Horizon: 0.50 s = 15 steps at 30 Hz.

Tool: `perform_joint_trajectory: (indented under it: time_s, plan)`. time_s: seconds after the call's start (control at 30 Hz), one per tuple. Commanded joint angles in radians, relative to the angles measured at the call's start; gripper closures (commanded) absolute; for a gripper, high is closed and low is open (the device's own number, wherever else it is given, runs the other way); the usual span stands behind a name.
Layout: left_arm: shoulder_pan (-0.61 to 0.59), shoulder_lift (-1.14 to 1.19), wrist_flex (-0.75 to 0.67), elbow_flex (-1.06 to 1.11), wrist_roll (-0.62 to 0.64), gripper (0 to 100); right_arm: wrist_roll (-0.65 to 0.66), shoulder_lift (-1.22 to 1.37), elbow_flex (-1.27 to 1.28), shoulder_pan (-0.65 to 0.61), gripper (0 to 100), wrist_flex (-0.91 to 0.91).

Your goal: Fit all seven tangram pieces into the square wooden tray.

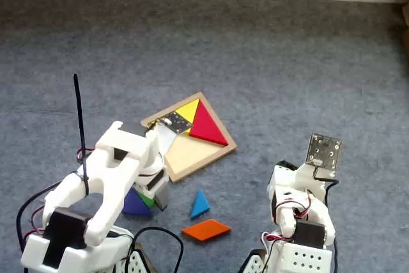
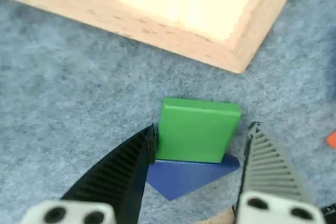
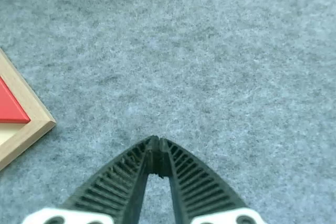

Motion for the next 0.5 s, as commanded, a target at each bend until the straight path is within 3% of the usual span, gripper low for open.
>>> perform_joint_trajectory:
  time_s: [0.0, 0.23, 0.47]
  plan:
    - [0.015, -0.024, -0.028, 0.012, 0.006, 80, -0.002, -0.021, 0.111, 0.013, 98.7, 0.004]
    - [0.082, -0.03, -0.068, 0.05, 0.009, 92, -0.002, -0.021, 0.111, 0.013, 98.7, 0.004]
    - [0.085, -0.038, -0.068, -0.012, 0.11, 93, -0.002, -0.021, 0.111, 0.013, 98.7, 0.004]
